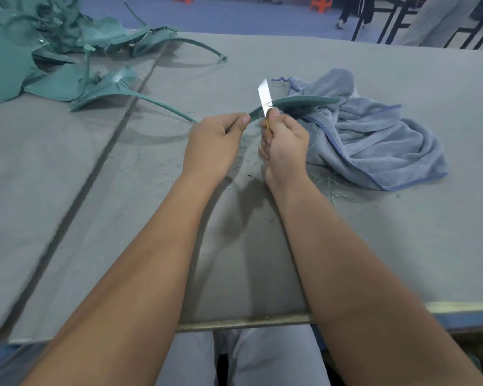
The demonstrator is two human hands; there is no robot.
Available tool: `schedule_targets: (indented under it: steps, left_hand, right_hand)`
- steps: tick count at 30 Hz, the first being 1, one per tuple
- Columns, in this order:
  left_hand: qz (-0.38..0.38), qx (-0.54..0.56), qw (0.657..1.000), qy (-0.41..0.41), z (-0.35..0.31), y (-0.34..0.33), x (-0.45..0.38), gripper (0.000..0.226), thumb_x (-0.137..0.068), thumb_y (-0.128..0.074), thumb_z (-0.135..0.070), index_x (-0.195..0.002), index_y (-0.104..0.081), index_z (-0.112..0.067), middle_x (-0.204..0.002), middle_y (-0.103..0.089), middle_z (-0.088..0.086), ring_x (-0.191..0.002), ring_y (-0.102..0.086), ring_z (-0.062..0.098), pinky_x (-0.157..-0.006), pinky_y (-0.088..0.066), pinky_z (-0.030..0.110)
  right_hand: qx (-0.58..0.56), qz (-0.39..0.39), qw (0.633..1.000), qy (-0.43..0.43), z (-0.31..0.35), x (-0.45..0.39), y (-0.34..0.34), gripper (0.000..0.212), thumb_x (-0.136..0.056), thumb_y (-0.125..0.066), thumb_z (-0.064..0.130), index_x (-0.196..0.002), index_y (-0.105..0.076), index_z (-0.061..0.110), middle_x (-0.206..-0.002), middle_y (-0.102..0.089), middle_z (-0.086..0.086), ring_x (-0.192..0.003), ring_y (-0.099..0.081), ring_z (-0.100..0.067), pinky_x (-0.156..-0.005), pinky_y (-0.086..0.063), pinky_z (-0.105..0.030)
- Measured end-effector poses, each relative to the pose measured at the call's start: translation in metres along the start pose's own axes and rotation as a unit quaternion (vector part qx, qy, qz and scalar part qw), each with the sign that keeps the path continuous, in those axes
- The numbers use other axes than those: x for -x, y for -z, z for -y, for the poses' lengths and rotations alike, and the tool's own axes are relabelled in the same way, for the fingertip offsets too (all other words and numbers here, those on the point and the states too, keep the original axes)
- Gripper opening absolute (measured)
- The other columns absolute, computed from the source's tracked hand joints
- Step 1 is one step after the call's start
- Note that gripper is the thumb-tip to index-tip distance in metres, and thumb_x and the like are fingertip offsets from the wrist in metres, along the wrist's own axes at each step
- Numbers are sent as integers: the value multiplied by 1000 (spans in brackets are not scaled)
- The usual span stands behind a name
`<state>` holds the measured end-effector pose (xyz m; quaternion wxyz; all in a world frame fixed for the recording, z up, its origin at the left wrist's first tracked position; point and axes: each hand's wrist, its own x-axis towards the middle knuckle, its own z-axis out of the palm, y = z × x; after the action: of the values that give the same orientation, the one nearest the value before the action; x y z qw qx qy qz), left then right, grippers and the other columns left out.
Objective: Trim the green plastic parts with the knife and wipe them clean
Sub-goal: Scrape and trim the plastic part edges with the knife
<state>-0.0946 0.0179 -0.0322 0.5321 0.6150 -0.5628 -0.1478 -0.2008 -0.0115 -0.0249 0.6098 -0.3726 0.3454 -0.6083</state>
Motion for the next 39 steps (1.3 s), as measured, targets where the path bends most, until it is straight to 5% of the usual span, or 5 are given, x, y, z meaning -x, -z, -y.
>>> schedule_targets:
  steps: [12,18,23,32,39]
  left_hand:
    - [10,-86,995,-42,-6,2,1,31,-97,-48,-41,-73,-58,-25,-52,-44,-13,-52,-39,4,-50,-25,26]
    - [-63,-155,985,-34,4,35,2,31,-96,-48,-44,-103,-72,-26,-71,-65,-6,-80,-60,22,-64,-39,32]
    - [-60,-137,989,-16,20,55,3,30,-99,-50,-40,-93,-71,-19,-51,-48,-15,-64,-43,10,-56,-30,24]
    - [-42,-276,959,-43,18,48,-3,25,-103,-36,-25,-96,-56,-10,-85,-54,5,-78,-47,25,-66,-31,34]
    - [-57,-263,962,-53,15,42,0,30,-99,-42,-46,-119,-63,-38,-91,-68,-6,-83,-56,17,-63,-32,29]
  right_hand:
    - [-4,-22,999,25,-1,0,1,32,-100,-49,13,-68,-52,6,-44,-42,10,-37,-29,-2,-37,-23,-18]
    - [-158,-99,982,-32,9,-14,12,35,-104,-41,16,-69,-46,11,-42,-32,6,-31,-20,-4,-34,-16,-18]
    - [-85,-71,994,-28,3,-17,11,35,-103,-44,16,-68,-48,10,-47,-33,4,-35,-19,-6,-36,-15,-20]
    - [51,-25,998,1,3,-13,8,18,-100,-50,20,-87,-60,11,-61,-49,-8,-37,-36,-6,-38,-23,-17]
    - [56,-97,994,1,10,-16,12,57,-104,-32,41,-73,-66,8,-53,-39,2,-43,-29,-6,-43,-25,-17]
